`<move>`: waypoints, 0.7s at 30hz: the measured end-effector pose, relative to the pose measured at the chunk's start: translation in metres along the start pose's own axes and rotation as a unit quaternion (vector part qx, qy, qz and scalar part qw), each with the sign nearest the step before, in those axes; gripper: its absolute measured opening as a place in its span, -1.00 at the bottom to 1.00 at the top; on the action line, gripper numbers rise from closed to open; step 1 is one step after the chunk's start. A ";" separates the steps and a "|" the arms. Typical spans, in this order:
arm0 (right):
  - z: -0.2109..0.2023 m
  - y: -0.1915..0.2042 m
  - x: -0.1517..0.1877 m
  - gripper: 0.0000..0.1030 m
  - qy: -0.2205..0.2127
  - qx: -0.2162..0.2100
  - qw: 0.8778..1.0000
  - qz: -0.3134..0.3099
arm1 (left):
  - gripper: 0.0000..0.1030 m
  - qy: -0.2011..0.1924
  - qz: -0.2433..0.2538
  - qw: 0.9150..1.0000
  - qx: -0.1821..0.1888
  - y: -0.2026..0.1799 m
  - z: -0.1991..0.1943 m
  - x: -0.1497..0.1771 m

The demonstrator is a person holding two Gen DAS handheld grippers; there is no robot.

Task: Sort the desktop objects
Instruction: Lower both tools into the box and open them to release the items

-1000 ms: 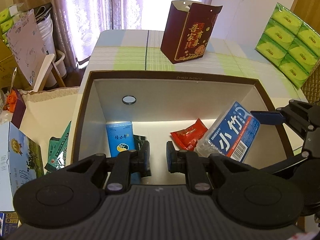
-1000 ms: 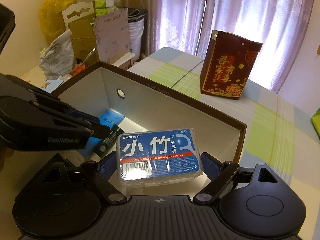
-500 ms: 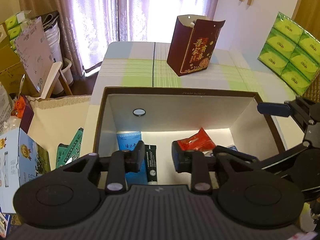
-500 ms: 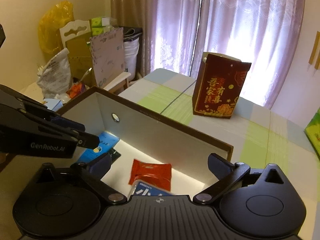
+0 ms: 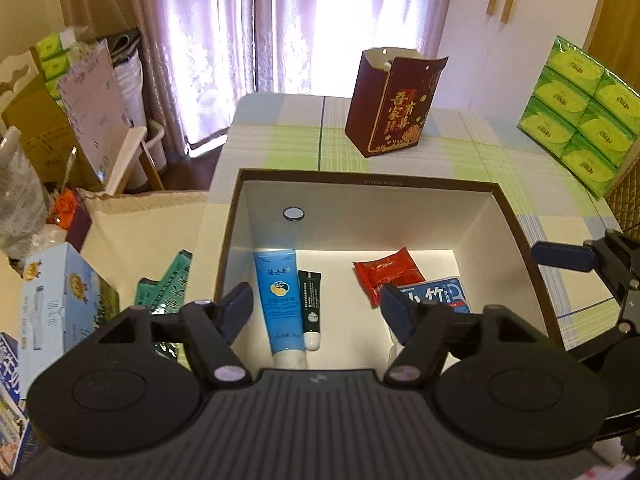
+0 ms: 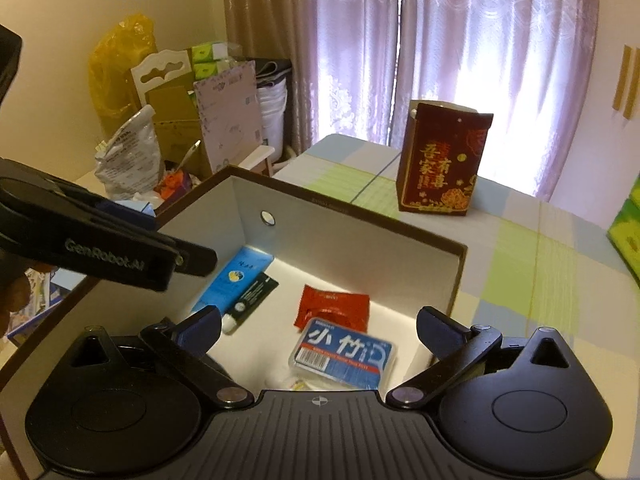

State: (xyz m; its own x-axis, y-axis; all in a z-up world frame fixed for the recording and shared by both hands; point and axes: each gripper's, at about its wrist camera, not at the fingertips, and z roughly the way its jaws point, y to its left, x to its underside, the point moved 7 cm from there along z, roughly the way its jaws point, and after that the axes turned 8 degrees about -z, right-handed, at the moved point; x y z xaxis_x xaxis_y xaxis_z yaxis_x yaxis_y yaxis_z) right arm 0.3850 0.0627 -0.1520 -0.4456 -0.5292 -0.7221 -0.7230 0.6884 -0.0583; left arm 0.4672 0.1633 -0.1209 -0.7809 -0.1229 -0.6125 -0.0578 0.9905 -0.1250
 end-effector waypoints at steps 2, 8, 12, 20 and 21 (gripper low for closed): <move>-0.006 0.002 0.003 0.96 0.003 0.005 1.000 0.004 | 0.33 -0.004 -0.002 1.000 -0.001 0.000 -0.007 0.002; -0.027 0.010 0.012 0.96 0.004 0.014 1.000 0.010 | 0.53 -0.023 0.003 1.000 -0.004 -0.005 -0.032 0.009; -0.042 0.016 0.018 0.96 0.002 0.018 1.000 0.018 | 0.66 -0.041 0.015 0.999 -0.009 -0.009 -0.051 0.017; -0.071 0.028 0.028 0.96 0.001 0.018 0.999 0.040 | 0.83 -0.066 0.015 0.998 -0.013 -0.009 -0.086 0.036; -0.075 0.029 0.030 0.96 -0.001 0.021 0.999 0.042 | 0.83 -0.069 0.016 0.997 -0.014 -0.009 -0.090 0.038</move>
State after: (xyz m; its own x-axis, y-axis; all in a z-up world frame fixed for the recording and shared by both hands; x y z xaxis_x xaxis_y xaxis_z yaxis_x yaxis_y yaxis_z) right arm 0.3111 0.0298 -0.1235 -0.5031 -0.4671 -0.7271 -0.6602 0.7507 -0.0255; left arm 0.3819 0.1557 -0.0725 -0.6895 -0.0975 -0.7177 -0.0532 0.9950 -0.0840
